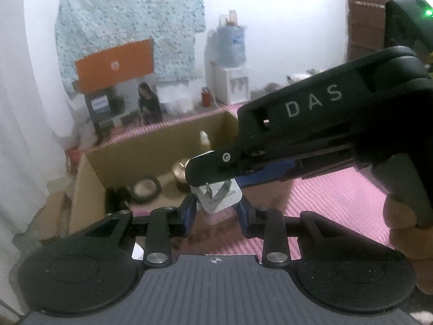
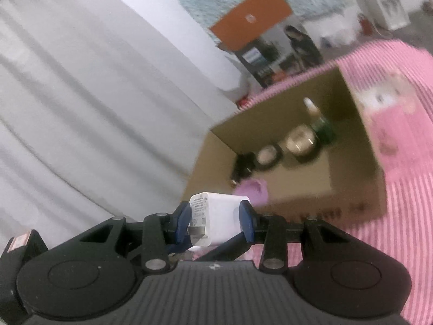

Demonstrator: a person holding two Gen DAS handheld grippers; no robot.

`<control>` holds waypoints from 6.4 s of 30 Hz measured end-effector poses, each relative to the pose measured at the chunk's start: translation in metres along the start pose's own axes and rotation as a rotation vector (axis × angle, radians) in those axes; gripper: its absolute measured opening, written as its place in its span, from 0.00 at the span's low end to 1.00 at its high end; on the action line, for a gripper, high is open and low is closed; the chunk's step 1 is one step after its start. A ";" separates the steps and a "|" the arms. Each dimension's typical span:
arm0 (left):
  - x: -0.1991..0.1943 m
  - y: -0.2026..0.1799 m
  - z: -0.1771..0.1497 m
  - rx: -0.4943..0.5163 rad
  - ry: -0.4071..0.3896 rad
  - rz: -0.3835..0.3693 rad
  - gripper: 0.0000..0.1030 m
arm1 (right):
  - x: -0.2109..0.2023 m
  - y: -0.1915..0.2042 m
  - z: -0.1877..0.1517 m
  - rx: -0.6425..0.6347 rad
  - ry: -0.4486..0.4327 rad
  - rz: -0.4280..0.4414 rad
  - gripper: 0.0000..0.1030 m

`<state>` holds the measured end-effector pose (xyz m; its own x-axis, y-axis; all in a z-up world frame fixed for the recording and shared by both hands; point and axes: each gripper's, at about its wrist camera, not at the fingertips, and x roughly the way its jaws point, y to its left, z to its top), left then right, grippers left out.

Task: Organize rigid objects
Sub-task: 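Lift the charger plug and carry it over the box, then lower the charger plug into the box and open the right tool, then move the right tool out of the box toward the white pill bottle, then grasp the white pill bottle with the right tool, then lift the white pill bottle and carry it over the box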

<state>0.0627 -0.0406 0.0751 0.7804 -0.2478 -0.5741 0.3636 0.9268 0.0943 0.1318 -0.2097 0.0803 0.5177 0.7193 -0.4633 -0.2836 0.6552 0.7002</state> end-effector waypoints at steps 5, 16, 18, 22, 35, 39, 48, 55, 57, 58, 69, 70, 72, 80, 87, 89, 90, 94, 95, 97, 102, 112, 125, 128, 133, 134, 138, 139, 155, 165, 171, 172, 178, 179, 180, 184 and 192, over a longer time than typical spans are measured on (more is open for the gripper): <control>0.018 0.015 0.024 -0.026 0.017 0.011 0.31 | 0.016 0.009 0.032 -0.049 0.010 0.011 0.41; 0.102 0.051 0.033 -0.172 0.261 -0.028 0.31 | 0.090 -0.041 0.079 0.034 0.221 -0.034 0.42; 0.119 0.055 0.029 -0.205 0.312 -0.031 0.30 | 0.104 -0.054 0.082 0.062 0.272 -0.045 0.42; 0.139 0.061 0.025 -0.252 0.391 -0.030 0.30 | 0.130 -0.074 0.083 0.093 0.356 -0.060 0.42; 0.170 0.068 0.017 -0.352 0.512 -0.020 0.33 | 0.166 -0.094 0.080 0.078 0.510 -0.128 0.43; 0.165 0.065 0.020 -0.309 0.487 0.022 0.33 | 0.173 -0.091 0.084 0.058 0.502 -0.156 0.49; 0.134 0.049 0.045 -0.195 0.284 0.049 0.37 | 0.107 -0.049 0.133 -0.202 0.251 -0.186 0.49; 0.158 0.020 0.066 -0.103 0.232 0.027 0.37 | 0.109 -0.046 0.145 -0.424 0.224 -0.311 0.43; 0.166 0.012 0.067 -0.071 0.225 0.032 0.36 | 0.118 -0.053 0.144 -0.435 0.248 -0.318 0.41; 0.170 0.009 0.068 -0.059 0.222 0.038 0.36 | 0.122 -0.056 0.144 -0.439 0.257 -0.320 0.41; 0.200 0.005 0.073 -0.031 0.213 0.067 0.29 | 0.140 -0.071 0.150 -0.477 0.358 -0.279 0.28; 0.202 0.005 0.074 -0.031 0.218 0.068 0.28 | 0.142 -0.071 0.151 -0.480 0.363 -0.277 0.26; 0.204 0.006 0.077 -0.035 0.226 0.065 0.26 | 0.144 -0.073 0.153 -0.478 0.371 -0.271 0.25; 0.214 0.005 0.081 -0.059 0.248 0.076 0.17 | 0.149 -0.080 0.153 -0.475 0.388 -0.239 0.11; 0.214 0.010 0.084 -0.123 0.248 0.030 0.16 | 0.144 -0.081 0.153 -0.481 0.377 -0.248 0.11; 0.214 0.010 0.085 -0.139 0.250 0.013 0.16 | 0.142 -0.082 0.154 -0.483 0.378 -0.254 0.11; 0.214 0.009 0.086 -0.141 0.248 0.010 0.16 | 0.141 -0.082 0.154 -0.482 0.378 -0.256 0.11; 0.215 0.005 0.088 -0.144 0.245 -0.009 0.16 | 0.136 -0.082 0.157 -0.476 0.374 -0.273 0.11; 0.215 0.005 0.088 -0.147 0.248 -0.016 0.16 | 0.135 -0.083 0.157 -0.475 0.373 -0.275 0.11; 0.218 0.005 0.087 -0.153 0.262 -0.027 0.16 | 0.133 -0.087 0.157 -0.462 0.377 -0.280 0.11; 0.216 0.000 0.089 -0.123 0.267 -0.020 0.17 | 0.131 -0.092 0.156 -0.427 0.374 -0.285 0.13; 0.164 0.003 0.092 -0.111 0.149 -0.017 0.63 | 0.085 -0.068 0.159 -0.406 0.219 -0.284 0.60; 0.014 0.005 0.033 -0.141 -0.077 -0.049 1.00 | -0.040 0.002 0.079 -0.440 -0.153 -0.244 1.00; -0.011 0.005 0.007 -0.137 -0.071 -0.008 1.00 | -0.053 0.016 0.055 -0.455 -0.171 -0.249 1.00; -0.035 0.022 -0.035 -0.234 -0.071 0.029 1.00 | -0.049 0.052 0.007 -0.600 -0.163 -0.343 1.00; -0.038 0.027 -0.042 -0.255 -0.075 0.041 1.00 | -0.046 0.057 0.000 -0.627 -0.159 -0.345 1.00; -0.042 0.044 -0.060 -0.311 -0.083 0.072 1.00 | -0.027 0.080 -0.026 -0.695 -0.146 -0.360 1.00; -0.041 0.047 -0.063 -0.319 -0.083 0.077 1.00 | -0.021 0.084 -0.030 -0.704 -0.138 -0.367 1.00; 0.018 0.065 -0.095 -0.209 0.015 0.153 0.90 | 0.083 0.061 -0.057 -0.450 0.139 -0.150 0.98; 0.034 0.067 -0.090 -0.193 0.051 0.121 0.57 | 0.120 0.048 -0.057 -0.363 0.238 -0.104 0.64; 0.033 0.058 -0.083 -0.203 0.057 0.074 0.52 | 0.111 0.040 -0.055 -0.339 0.230 -0.115 0.58; 0.034 0.054 -0.082 -0.197 0.053 0.066 0.52 | 0.107 0.038 -0.054 -0.333 0.229 -0.119 0.58; 0.036 0.032 -0.074 -0.155 0.046 -0.027 0.52 | 0.077 0.020 -0.051 -0.303 0.220 -0.178 0.59; 0.038 0.028 -0.073 -0.148 0.048 -0.037 0.52 | 0.072 0.017 -0.051 -0.294 0.214 -0.189 0.59; 0.039 0.024 -0.072 -0.140 0.047 -0.046 0.52 | 0.067 0.014 -0.050 -0.285 0.211 -0.196 0.59; 0.041 0.016 -0.071 -0.114 0.045 -0.072 0.51 | 0.054 0.006 -0.050 -0.268 0.194 -0.223 0.59; 0.051 0.018 -0.068 -0.095 0.060 -0.062 0.51 | 0.057 0.007 -0.044 -0.304 0.169 -0.258 0.66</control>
<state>0.0741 -0.0174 -0.0081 0.7253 -0.2903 -0.6242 0.3581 0.9335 -0.0182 0.1239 -0.1541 0.0348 0.4705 0.5344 -0.7022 -0.4001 0.8385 0.3700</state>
